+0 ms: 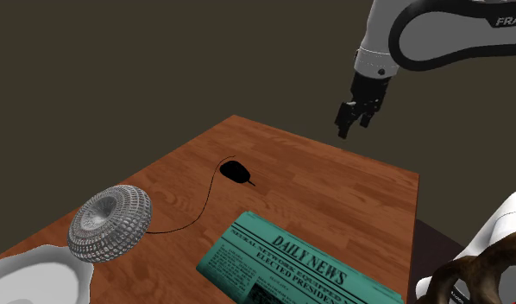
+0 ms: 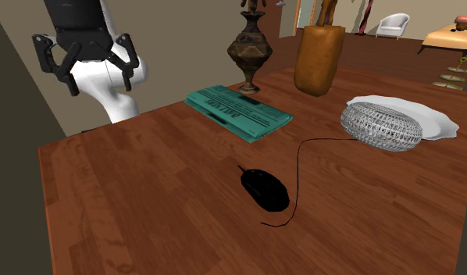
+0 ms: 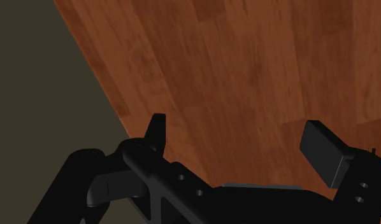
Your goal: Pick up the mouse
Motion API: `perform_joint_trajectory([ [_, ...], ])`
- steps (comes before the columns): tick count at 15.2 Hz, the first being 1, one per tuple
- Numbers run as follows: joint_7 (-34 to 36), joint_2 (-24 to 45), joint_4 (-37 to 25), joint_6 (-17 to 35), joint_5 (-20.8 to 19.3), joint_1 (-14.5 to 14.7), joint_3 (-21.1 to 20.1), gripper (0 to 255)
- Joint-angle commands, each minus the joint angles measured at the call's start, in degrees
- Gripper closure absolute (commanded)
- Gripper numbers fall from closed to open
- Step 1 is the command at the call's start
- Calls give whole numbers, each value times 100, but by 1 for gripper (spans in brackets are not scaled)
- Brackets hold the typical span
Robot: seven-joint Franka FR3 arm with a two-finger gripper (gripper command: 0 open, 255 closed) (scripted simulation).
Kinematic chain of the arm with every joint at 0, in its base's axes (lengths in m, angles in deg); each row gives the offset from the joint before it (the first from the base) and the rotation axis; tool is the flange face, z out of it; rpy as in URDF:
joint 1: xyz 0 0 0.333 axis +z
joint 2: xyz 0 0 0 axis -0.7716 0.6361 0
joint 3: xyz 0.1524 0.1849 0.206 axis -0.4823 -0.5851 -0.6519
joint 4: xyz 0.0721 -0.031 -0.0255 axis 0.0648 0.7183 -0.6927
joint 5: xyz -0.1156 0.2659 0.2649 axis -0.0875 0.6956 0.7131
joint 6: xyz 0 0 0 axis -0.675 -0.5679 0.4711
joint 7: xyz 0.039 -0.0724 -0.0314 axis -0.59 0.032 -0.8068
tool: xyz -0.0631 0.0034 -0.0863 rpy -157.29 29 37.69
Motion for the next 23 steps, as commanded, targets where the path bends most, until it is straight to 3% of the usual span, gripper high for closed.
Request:
perform_joint_trajectory([
  [1, 121, 353, -108, 242, 87, 65, -111, 0],
  [12, 786, 2399, -1210, 1180, 302, 373, -703, 0],
  [23, 1460, 4630, -3124, 1500, 42, 761, -1096, 0],
])
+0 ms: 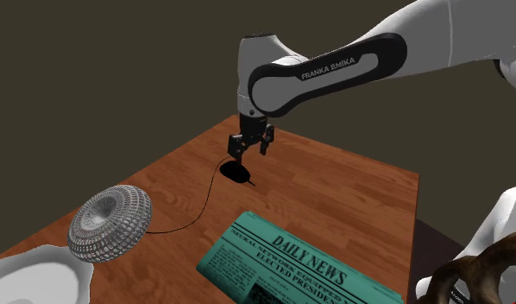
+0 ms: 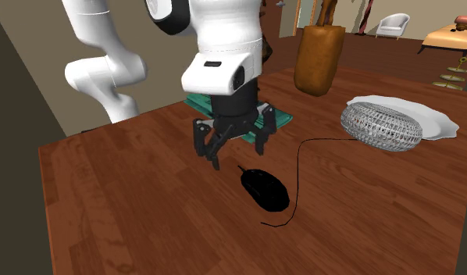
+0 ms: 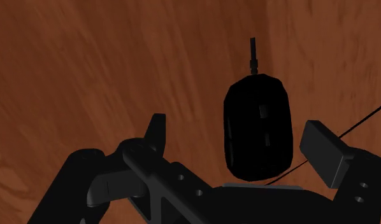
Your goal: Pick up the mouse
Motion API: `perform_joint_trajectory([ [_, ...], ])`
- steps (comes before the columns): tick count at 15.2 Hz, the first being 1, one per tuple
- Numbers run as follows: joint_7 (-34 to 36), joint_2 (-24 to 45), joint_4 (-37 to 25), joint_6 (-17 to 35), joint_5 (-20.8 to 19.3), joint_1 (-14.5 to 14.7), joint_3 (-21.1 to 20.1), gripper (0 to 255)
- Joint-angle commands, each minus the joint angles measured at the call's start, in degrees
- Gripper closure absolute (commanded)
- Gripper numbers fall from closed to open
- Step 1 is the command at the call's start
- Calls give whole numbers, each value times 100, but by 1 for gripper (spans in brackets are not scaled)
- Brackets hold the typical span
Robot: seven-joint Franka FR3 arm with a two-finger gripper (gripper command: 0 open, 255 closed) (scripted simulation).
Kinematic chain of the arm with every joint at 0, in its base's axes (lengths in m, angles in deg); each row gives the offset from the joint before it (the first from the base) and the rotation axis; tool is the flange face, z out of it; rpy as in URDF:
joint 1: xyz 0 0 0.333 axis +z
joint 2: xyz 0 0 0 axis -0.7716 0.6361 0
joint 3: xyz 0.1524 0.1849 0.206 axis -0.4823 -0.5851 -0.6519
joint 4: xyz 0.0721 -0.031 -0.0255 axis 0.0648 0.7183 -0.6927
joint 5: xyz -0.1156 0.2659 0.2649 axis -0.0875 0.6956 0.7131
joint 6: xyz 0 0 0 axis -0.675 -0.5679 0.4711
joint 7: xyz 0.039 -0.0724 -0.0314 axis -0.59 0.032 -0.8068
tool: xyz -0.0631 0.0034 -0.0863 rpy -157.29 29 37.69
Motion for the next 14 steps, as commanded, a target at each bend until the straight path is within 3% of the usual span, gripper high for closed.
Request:
perform_joint_trajectory([
  [1, 106, 444, -423, 20, -75, 90, -40, 0],
  [3, 211, 878, -895, -18, -152, 201, -69, 0],
  [13, 225, 1066, -563, 496, -201, 216, -42, 0],
  [14, 224, 1068, -569, 493, -201, 216, -42, 255],
])
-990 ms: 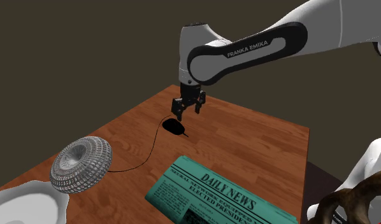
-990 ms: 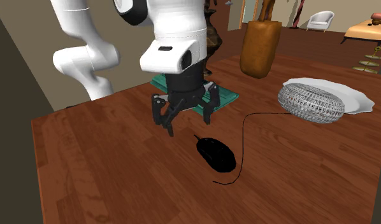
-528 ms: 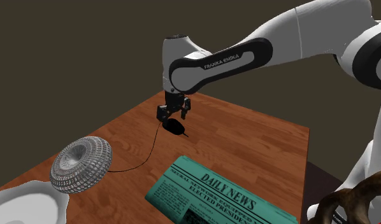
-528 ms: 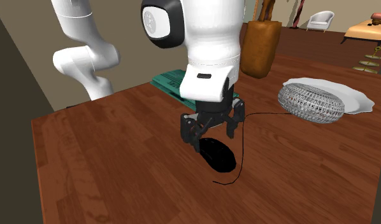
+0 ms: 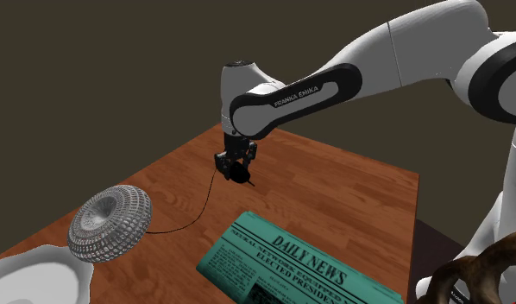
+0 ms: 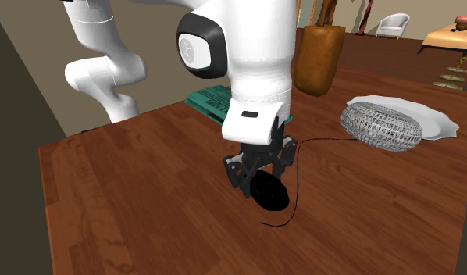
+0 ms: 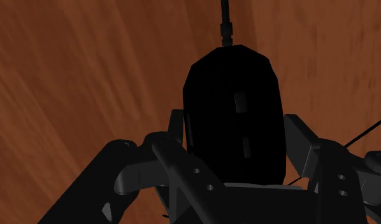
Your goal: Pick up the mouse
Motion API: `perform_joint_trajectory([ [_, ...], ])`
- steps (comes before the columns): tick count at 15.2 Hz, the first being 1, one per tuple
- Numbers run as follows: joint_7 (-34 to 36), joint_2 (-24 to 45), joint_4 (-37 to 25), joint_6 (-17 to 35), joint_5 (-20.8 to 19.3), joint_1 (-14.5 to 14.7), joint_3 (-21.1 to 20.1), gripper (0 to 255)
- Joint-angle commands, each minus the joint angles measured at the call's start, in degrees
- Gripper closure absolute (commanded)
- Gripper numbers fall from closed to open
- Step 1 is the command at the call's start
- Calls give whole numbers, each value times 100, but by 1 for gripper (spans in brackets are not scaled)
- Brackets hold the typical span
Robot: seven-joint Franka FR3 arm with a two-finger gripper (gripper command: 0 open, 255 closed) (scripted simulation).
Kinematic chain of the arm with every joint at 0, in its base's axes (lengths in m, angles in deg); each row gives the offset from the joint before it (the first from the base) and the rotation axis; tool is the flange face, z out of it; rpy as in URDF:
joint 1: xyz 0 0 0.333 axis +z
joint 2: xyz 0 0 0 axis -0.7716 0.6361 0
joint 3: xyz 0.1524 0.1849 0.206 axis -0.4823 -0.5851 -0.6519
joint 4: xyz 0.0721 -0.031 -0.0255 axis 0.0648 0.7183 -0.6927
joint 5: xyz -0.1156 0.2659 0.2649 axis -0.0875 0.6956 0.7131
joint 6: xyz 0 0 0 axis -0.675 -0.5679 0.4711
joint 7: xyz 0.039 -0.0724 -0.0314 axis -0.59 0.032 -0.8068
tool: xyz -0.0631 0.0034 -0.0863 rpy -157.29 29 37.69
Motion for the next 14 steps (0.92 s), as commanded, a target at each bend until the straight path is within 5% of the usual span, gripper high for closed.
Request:
perform_joint_trajectory([
  [1, 0, 13, 8, 8, 1, 2, -2, 255],
  [14, -10, -120, -199, -328, 37, -6, -17, 255],
])
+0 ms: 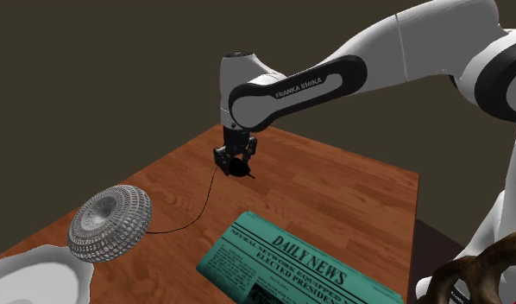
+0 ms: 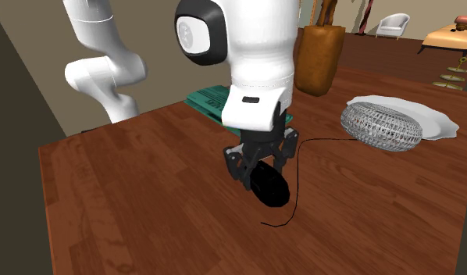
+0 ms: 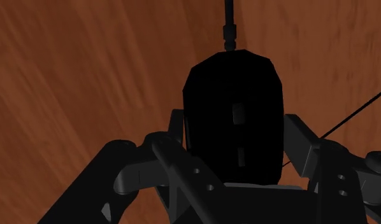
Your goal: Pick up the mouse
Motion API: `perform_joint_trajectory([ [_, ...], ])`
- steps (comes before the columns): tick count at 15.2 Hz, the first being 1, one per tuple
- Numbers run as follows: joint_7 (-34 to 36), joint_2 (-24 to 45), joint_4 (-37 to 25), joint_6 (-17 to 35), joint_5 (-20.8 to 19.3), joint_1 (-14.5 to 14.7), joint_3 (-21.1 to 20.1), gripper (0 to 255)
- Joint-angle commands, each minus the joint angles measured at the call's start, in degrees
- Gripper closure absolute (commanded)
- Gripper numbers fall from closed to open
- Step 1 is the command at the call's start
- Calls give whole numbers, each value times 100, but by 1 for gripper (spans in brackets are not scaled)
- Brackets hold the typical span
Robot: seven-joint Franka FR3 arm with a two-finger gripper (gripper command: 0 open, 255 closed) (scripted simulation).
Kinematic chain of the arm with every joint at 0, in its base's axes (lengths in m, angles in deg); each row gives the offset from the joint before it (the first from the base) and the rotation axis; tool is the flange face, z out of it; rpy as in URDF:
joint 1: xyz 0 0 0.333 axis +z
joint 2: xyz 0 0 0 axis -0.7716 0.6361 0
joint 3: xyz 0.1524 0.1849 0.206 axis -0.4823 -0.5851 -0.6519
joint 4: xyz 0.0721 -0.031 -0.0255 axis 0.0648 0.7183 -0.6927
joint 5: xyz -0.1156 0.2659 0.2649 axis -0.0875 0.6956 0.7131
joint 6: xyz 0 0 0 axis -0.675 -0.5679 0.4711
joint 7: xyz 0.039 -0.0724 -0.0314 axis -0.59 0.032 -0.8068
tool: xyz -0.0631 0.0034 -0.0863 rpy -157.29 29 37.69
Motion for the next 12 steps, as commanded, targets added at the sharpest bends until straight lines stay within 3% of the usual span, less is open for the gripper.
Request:
perform_joint_trajectory([
  [1, -7, -35, -99, -133, 11, -4, -4, 255],
  [12, -12, -192, -593, -779, 52, -7, -22, 255],
])
